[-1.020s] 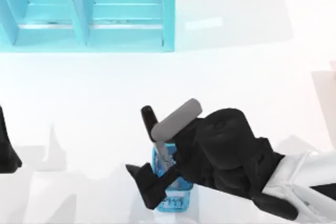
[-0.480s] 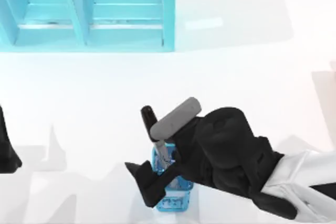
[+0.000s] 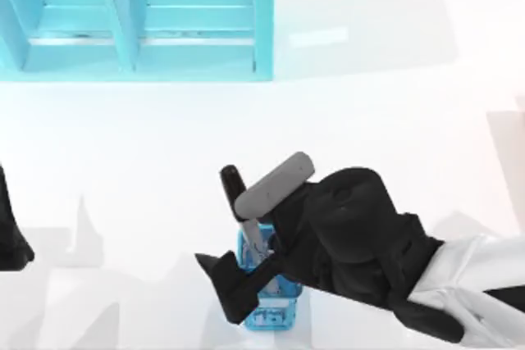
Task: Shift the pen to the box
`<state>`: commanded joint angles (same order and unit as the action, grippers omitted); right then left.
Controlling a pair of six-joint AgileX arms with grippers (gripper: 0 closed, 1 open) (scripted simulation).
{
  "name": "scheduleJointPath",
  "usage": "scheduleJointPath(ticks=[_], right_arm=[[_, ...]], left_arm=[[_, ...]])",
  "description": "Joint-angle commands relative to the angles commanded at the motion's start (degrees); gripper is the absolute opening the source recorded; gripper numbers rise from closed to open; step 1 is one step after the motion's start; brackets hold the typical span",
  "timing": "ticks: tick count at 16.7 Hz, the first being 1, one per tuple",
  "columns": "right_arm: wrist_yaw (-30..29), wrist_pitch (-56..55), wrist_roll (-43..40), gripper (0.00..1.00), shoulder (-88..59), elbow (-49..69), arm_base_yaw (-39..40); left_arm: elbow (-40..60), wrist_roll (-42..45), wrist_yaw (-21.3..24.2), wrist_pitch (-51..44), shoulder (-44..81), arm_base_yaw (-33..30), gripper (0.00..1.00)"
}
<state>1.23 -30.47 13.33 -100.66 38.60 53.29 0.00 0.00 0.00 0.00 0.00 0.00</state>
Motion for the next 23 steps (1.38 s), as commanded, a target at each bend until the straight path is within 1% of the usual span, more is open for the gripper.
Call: scheduleJointPath(ticks=[2,5,7,13,16,19,23], right_arm=[[0.5,0.7,-0.3,0.00,0.8,0.1,-0.4],[3.4,6.3,-2.3,0.00,5.3,0.9,-3.4],[6.3,12.9,-4.2,0.00,10.2,1.7,-6.7],[16.5,39.2,-11.1,0.00,30.5,4.9,-19.0],[20.7,47.7,-13.9,0.00,38.4,5.8,-24.1],[22.6,50.8,-15.2,0.00,41.4,6.2,-26.3],[22.5,50.6,-15.0,0.00,41.2,6.1,-26.0]], left_arm=[[0.0,0.0,0.0,0.0,0.0,0.0,1.00],[0.0,0.0,0.0,0.0,0.0,0.0,1.00],[0.0,0.0,0.0,0.0,0.0,0.0,1.00],[0.0,0.0,0.0,0.0,0.0,0.0,1.00],[0.0,0.0,0.0,0.0,0.0,0.0,1.00],[0.0,0.0,0.0,0.0,0.0,0.0,1.00],[0.0,0.0,0.0,0.0,0.0,0.0,1.00]])
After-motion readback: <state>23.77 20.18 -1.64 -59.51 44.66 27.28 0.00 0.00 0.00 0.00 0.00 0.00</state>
